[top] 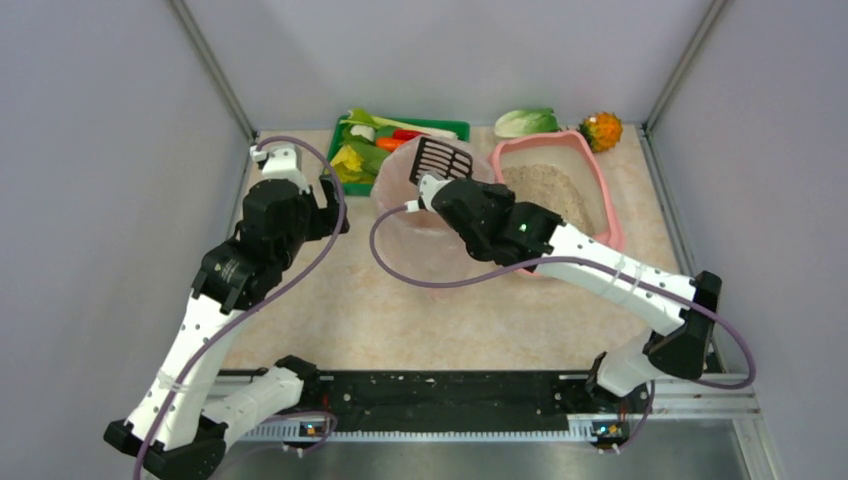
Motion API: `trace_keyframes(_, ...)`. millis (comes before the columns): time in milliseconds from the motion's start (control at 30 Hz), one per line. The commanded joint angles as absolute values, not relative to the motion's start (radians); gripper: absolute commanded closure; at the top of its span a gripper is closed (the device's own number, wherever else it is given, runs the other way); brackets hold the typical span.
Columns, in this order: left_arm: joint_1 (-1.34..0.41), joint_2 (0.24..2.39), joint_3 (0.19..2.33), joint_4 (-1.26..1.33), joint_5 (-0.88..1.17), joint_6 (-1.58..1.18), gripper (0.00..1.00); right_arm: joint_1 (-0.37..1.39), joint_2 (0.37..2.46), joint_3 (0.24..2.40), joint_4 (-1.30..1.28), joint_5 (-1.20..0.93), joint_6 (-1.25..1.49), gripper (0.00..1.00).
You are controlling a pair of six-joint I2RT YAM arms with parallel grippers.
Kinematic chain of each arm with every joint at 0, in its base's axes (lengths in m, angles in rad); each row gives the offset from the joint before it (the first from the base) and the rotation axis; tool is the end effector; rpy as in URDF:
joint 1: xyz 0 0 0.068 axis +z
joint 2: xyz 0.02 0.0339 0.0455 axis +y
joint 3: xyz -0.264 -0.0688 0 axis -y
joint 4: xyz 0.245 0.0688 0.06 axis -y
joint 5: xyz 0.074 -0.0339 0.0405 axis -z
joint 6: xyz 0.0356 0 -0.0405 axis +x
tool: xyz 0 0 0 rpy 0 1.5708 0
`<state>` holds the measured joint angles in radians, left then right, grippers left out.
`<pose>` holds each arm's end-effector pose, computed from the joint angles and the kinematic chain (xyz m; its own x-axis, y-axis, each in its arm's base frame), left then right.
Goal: Clean the litter box
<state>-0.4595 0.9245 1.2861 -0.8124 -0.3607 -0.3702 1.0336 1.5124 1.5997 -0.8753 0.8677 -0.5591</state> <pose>0.1539 -0.0622 0.4203 -0.4112 -0.1742 -0.8948 -0.0199 0.9830 -0.1823 0.1829 0.2540 0.3894 -0.1589 -0.9370 -0.3110 -0.4300 0.3493 -0.8326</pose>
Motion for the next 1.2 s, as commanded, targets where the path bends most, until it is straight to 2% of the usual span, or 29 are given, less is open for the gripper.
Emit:
trace_keyframes(0,-0.455,0.908,1.279,-0.755,-0.368,-0.387,0.07,1.054,1.439,1.506,-0.552,1.09,-0.806,1.0)
trace_keyframes(200,-0.455,0.903,1.277,-0.753,-0.374,-0.375,0.06,1.094,1.358,1.303,-0.034,1.148,-1.231,1.0)
trace_keyframes(400,-0.455,0.898,1.273,-0.742,-0.379,-0.364,0.06,1.121,1.328,1.111,0.476,1.121,-1.665,1.0)
trace_keyframes(533,-0.455,0.896,1.273,-0.731,-0.385,-0.353,0.06,1.121,1.306,1.011,0.685,1.072,-1.856,1.0)
trace_keyframes(833,-0.455,0.901,1.273,-0.714,-0.377,-0.335,0.06,1.127,1.253,0.978,0.684,0.983,-1.938,1.0)
trace_keyframes(1033,-0.455,0.904,1.278,-0.71,-0.375,-0.321,0.06,1.082,1.139,0.953,0.336,0.79,-1.927,1.0)
trace_keyframes(1167,-0.454,0.901,1.276,-0.712,-0.375,-0.316,0.06,1.053,1.134,0.999,0.257,0.77,-1.933,1.0)
